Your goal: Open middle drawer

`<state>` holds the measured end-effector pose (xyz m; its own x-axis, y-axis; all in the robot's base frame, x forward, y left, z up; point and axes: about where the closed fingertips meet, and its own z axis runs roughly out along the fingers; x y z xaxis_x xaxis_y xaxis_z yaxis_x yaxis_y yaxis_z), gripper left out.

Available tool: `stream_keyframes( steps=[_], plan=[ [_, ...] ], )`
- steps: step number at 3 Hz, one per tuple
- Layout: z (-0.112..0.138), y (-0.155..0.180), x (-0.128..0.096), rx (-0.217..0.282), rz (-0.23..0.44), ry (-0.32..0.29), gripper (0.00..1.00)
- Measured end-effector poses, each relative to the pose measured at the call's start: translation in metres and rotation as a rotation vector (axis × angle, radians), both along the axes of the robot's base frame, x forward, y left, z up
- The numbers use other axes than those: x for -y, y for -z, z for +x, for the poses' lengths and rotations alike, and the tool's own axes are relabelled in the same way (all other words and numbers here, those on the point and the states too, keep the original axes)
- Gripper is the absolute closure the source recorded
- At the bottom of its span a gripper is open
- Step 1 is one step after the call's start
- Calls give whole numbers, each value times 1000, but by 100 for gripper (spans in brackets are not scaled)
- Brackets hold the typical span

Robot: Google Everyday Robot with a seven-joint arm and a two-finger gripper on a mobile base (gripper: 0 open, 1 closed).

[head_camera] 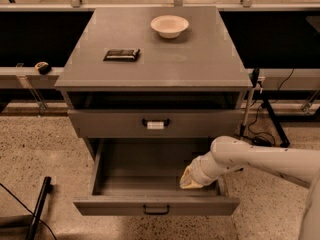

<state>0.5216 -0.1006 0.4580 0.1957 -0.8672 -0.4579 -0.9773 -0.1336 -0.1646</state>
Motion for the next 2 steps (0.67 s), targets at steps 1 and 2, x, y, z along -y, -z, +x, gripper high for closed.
stream_keyframes(
  steps=[1, 2],
  plan=[
    [11, 21, 16, -11, -16, 26, 100],
    [14, 37, 23, -35, -5, 43, 100]
  ],
)
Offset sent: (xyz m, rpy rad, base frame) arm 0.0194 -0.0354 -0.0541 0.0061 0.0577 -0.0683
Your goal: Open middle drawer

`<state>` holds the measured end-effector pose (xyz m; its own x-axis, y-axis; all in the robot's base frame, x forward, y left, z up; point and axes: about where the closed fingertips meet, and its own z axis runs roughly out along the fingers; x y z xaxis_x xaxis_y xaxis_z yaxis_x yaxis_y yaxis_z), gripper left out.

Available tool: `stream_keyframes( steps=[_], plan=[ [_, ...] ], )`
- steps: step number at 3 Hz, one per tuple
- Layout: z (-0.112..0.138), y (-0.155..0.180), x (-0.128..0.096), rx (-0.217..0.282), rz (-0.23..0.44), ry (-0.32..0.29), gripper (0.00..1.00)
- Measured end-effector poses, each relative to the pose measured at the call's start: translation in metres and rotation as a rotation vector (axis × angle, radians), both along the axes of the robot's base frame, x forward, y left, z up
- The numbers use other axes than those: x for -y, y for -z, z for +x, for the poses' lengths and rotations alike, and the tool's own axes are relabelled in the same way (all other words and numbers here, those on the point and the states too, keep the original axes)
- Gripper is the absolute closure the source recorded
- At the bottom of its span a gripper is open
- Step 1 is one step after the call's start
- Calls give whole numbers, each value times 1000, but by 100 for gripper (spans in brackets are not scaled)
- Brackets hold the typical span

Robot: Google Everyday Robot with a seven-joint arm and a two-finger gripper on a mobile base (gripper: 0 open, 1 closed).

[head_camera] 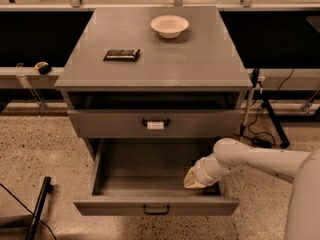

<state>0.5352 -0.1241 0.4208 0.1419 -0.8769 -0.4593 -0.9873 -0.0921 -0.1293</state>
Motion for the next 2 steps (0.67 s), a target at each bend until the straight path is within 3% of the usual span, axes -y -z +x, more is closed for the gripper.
stream_keyframes(
  steps=[2],
  plan=[
    [-3, 35, 5, -101, 26, 3, 100]
  ],
)
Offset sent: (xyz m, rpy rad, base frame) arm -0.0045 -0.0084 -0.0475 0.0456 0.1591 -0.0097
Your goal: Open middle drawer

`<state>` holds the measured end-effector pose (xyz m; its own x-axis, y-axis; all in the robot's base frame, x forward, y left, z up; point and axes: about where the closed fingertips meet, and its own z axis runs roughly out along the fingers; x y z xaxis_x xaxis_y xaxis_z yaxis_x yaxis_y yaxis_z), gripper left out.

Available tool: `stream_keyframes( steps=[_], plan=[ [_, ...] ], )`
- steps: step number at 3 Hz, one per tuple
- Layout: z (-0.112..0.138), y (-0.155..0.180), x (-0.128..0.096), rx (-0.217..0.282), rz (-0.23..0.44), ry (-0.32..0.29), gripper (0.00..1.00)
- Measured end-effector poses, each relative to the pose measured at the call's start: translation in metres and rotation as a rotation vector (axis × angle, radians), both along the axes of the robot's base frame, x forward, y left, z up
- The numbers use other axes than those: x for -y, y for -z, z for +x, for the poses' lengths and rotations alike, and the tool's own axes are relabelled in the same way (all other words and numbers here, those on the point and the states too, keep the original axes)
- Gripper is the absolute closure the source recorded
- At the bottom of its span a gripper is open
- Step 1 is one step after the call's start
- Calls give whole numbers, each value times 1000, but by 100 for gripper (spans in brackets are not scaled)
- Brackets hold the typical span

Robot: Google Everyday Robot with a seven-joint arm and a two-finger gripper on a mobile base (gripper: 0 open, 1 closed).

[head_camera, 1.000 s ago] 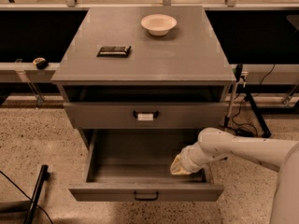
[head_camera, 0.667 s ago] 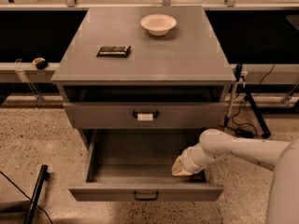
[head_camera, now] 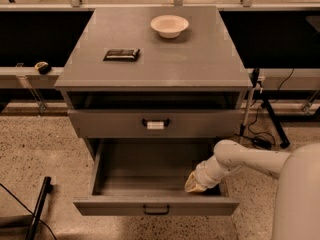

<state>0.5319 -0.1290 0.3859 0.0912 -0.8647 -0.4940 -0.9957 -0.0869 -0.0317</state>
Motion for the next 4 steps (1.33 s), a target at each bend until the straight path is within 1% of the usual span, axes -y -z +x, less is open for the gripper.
stream_keyframes(
  steps=[1, 2, 3, 4],
  plan=[
    [0, 0, 0, -2, 1, -1, 100],
    [-9, 11, 5, -58, 57, 5, 100],
    [-23, 17, 7, -114, 111, -2, 100],
    [-48, 19, 4, -174, 183, -31, 100]
  ],
)
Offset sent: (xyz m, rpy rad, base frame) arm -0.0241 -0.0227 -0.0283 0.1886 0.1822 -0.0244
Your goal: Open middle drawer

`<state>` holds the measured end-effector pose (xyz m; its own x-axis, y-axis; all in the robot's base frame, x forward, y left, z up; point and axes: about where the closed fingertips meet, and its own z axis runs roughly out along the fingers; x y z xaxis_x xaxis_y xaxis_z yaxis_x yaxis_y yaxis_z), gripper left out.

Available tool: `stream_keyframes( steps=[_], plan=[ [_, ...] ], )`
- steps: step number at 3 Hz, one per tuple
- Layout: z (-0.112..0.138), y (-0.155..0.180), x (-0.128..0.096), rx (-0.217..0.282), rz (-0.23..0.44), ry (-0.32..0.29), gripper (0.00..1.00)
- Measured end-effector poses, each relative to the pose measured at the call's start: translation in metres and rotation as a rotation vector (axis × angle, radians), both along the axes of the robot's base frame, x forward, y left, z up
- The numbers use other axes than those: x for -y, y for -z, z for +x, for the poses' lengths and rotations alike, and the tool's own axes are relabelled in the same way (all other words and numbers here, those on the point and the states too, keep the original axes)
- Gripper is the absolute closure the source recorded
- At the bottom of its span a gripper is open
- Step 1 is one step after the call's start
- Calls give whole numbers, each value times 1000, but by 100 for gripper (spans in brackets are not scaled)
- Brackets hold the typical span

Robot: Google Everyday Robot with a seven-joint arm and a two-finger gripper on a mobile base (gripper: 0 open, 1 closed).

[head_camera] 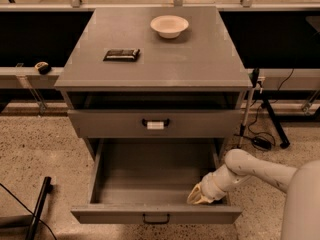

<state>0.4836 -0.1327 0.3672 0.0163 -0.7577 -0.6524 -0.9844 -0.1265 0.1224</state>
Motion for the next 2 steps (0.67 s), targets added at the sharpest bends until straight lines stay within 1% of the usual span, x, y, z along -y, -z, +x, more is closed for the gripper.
stream_keyframes(
  steps=[1, 2],
  plan=[
    [-7, -1, -2, -13, 26, -14, 100],
    [-23, -11, -9, -24, 90, -55, 100]
  ],
)
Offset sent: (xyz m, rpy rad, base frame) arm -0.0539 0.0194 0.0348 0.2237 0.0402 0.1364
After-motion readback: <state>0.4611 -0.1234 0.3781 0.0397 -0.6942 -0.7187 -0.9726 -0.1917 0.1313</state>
